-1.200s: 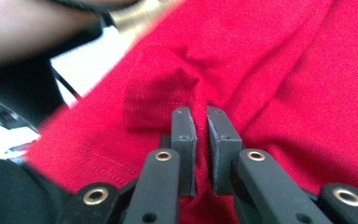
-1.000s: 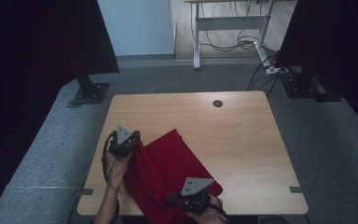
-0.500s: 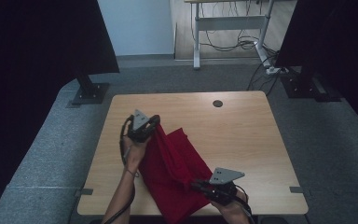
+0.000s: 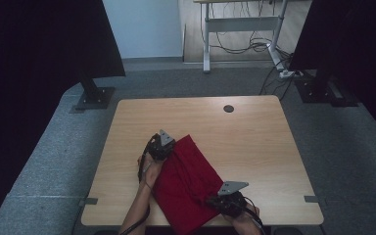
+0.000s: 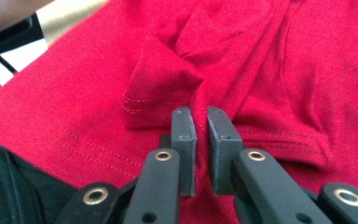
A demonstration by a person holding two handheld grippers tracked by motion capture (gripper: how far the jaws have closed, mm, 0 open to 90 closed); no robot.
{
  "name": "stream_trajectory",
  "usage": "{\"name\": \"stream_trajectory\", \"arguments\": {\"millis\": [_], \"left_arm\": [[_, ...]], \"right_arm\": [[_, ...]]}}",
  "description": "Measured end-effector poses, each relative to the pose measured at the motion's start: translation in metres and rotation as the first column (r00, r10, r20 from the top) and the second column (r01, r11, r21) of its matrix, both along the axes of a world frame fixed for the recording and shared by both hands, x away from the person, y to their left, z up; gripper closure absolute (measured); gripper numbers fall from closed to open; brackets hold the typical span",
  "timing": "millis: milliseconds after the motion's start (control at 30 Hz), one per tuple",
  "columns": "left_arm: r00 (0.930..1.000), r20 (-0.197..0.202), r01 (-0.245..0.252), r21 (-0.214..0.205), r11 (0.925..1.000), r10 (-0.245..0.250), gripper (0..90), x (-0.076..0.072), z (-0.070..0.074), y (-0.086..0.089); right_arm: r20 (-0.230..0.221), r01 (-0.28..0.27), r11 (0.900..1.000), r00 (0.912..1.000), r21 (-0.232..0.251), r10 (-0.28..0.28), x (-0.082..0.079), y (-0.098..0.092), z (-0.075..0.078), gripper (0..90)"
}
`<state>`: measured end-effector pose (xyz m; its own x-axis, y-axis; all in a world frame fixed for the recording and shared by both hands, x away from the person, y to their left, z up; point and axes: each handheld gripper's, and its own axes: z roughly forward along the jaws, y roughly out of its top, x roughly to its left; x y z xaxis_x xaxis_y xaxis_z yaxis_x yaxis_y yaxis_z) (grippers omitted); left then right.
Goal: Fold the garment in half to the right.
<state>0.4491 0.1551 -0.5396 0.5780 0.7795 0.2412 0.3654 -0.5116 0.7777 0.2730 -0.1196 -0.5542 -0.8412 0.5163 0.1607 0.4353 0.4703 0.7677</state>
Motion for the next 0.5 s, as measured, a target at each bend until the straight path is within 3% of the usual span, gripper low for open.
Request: {"name": "stream_trajectory", "arguments": {"millis": [100,167,233,300,333,367,400,433,467,500], "left_arm": [[0.9996,-0.013,-0.026,0.0,0.9997,0.026,79.8,-0.006,0.0,0.014],[0.9996,-0.013,-0.026,0.0,0.9997,0.026,79.8,-0.006,0.0,0.014],[0.9989,-0.02,-0.043,-0.006,0.9991,0.043,80.1,-0.013,0.0,0.03],[0.9989,-0.02,-0.043,-0.006,0.9991,0.043,80.6,-0.013,0.0,0.03],[0.9964,0.061,-0.06,0.002,0.9982,0.059,80.6,-0.021,0.01,0.038],[0.9938,0.091,-0.064,-0.016,0.9978,0.065,82.7,-0.024,0.018,0.041],[0.9938,0.091,-0.064,-0.016,0.9978,0.065,82.9,-0.024,0.018,0.041],[0.9875,0.142,-0.06,-0.057,0.9966,0.067,82.9,-0.026,0.038,0.042],[0.9875,0.142,-0.06,-0.057,0.9966,0.067,82.8,-0.026,0.038,0.042],[0.9793,0.192,-0.049,-0.079,0.9957,0.063,82.8,-0.029,0.059,0.04]], "right_arm": [[-0.001,-0.014,0.9999,0.9999,0.001,0.014,-0.001,0.006,0.0,82.2],[-0.007,-0.029,0.9995,0.9996,0.01,0.029,-0.002,0.013,-0.001,82.2],[-0.013,-0.058,0.9982,0.9982,0.015,0.059,-0.004,0.024,-0.001,82.0],[-0.011,-0.071,0.9974,0.9974,0.017,0.071,-0.004,0.027,-0.001,82.0],[-0.011,-0.071,0.9974,0.9974,0.017,0.071,-0.004,0.027,-0.001,82.1],[0.003,-0.096,0.9935,0.9954,0.061,0.096,-0.008,0.035,0.006,82.2],[0.003,-0.096,0.9935,0.9954,0.061,0.096,-0.008,0.035,0.006,82.2],[0.016,-0.099,0.9913,0.9951,0.087,0.098,-0.009,0.035,0.012,82.2],[0.016,-0.099,0.9913,0.9951,0.087,0.098,-0.009,0.035,0.012,82.2],[0.047,-0.101,0.9851,0.9943,0.139,0.096,-0.012,0.033,0.029,82.2]]}}
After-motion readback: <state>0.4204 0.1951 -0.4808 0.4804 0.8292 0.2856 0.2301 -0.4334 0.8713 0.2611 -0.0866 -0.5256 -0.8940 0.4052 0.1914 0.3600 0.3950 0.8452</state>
